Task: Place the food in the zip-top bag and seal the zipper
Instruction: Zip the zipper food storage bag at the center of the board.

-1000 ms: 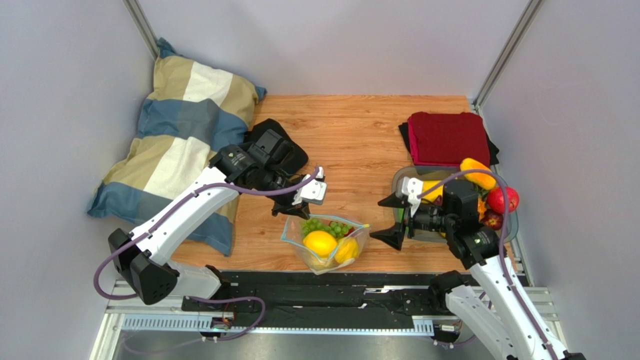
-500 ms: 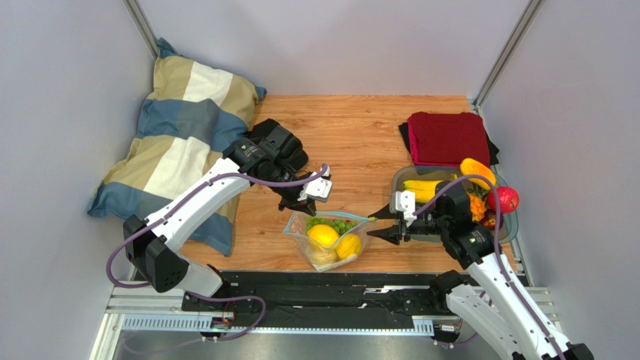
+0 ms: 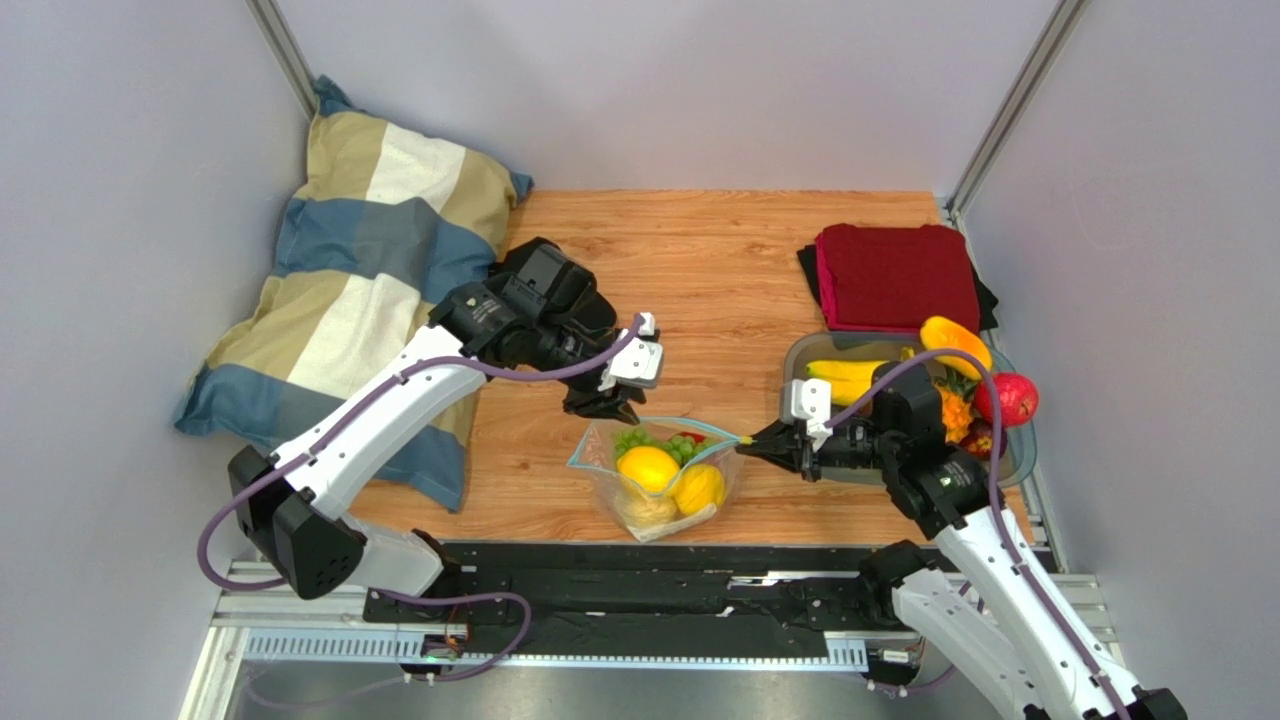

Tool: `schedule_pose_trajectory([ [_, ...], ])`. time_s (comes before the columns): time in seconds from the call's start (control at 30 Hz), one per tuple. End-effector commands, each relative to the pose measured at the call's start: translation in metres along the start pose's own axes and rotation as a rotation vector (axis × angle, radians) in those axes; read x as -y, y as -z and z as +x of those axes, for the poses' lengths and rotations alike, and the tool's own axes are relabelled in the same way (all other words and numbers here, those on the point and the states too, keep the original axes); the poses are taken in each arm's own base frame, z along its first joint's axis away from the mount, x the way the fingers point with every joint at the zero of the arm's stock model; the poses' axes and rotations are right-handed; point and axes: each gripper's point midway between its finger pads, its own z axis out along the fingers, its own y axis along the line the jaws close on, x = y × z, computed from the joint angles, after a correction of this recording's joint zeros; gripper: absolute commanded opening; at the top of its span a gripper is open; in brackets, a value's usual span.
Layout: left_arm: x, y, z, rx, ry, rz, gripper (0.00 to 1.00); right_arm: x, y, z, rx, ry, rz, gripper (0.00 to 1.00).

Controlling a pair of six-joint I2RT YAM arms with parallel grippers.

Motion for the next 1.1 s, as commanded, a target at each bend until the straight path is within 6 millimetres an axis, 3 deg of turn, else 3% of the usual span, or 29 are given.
schedule_pose_trajectory([
  [0.0,-0.026,0.024,-0.076,0.238,-0.04,-0.177,0.46,0.005,0.001,-0.021,0.052,0.049,0.019,0.0],
  [0.17,-0.008,-0.002,-0.113,0.279,-0.084,-0.14,0.45,0.004,-0.001,-0.022,0.059,0.043,0.011,0.0],
  [0.3,-0.009,-0.037,-0.107,0.25,-0.013,-0.125,0.44,0.004,-0.004,-0.022,0.051,0.016,0.015,0.0],
  [0.53,0.003,-0.079,-0.11,0.23,-0.035,-0.127,0.45,0.005,-0.003,-0.021,0.049,-0.017,0.039,0.0],
  [0.83,0.0,-0.097,-0.101,0.19,-0.033,-0.132,0.39,0.002,-0.001,-0.022,0.055,-0.024,0.045,0.0],
  [1.07,0.0,-0.108,-0.084,0.12,0.006,-0.111,0.27,0.001,0.001,-0.022,0.048,-0.032,0.051,0.0],
])
